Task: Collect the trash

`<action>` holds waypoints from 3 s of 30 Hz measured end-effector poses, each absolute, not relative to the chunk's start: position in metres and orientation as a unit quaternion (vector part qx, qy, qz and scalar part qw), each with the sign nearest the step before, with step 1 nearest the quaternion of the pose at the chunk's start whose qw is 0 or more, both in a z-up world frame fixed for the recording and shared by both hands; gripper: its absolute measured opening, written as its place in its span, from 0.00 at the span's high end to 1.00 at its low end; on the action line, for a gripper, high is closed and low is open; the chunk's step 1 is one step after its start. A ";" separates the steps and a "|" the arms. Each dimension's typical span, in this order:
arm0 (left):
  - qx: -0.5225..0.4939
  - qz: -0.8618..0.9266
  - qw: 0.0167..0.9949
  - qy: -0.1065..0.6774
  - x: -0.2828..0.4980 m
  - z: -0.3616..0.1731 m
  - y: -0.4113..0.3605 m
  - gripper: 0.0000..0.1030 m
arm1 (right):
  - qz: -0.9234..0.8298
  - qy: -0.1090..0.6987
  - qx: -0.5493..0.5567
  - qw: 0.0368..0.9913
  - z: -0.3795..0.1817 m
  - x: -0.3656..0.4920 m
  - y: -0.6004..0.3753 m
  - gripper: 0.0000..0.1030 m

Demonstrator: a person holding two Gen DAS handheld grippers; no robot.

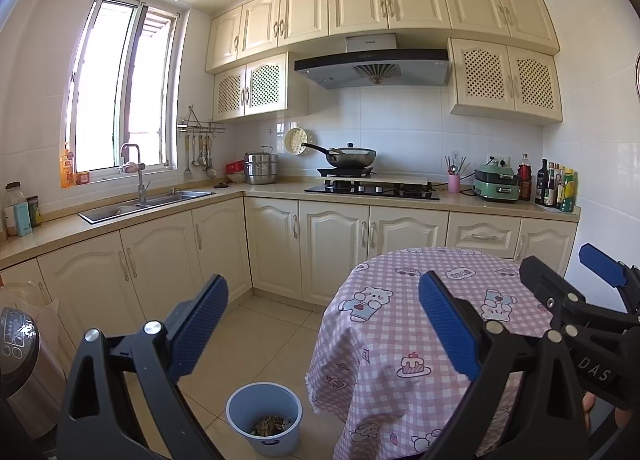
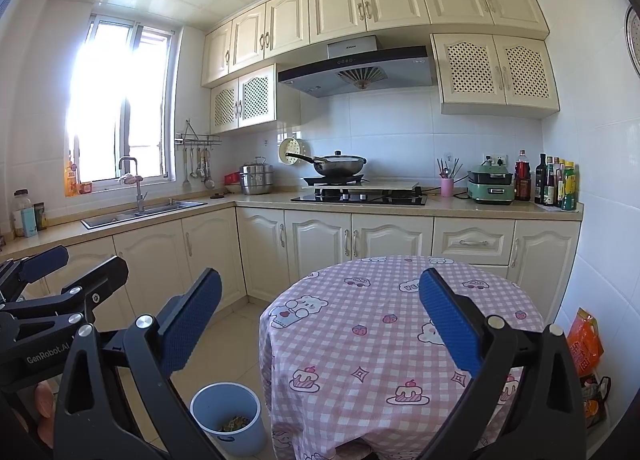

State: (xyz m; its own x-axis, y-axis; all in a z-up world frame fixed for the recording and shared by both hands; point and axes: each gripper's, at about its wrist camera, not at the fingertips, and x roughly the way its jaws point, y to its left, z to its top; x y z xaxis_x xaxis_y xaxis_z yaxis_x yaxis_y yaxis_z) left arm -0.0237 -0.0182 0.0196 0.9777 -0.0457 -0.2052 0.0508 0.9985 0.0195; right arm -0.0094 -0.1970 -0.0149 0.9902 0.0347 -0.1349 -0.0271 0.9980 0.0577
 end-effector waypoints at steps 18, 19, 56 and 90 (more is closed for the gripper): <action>0.016 -0.028 0.994 0.107 -0.020 0.019 -0.018 0.09 | 0.015 0.068 0.029 0.997 -0.016 -0.008 -0.199 0.07; 0.016 -0.028 0.994 0.106 -0.020 0.019 -0.018 0.09 | 0.015 0.068 0.029 0.997 -0.016 -0.008 -0.198 0.07; 0.019 -0.029 0.993 0.115 -0.016 0.011 -0.013 0.09 | 0.016 0.076 0.033 0.996 -0.024 -0.005 -0.193 0.07; 0.026 -0.013 0.986 0.162 0.047 -0.013 -0.006 0.09 | 0.035 0.127 0.042 0.990 -0.049 0.059 -0.192 0.07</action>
State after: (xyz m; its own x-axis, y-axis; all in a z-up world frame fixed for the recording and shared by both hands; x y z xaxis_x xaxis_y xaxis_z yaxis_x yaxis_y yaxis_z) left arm 0.0469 -0.0060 -0.0127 0.9473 -0.0181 -0.3198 0.0347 0.9983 0.0464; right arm 0.0595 -0.1918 -0.0485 0.9653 0.0791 -0.2489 -0.0577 0.9941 0.0921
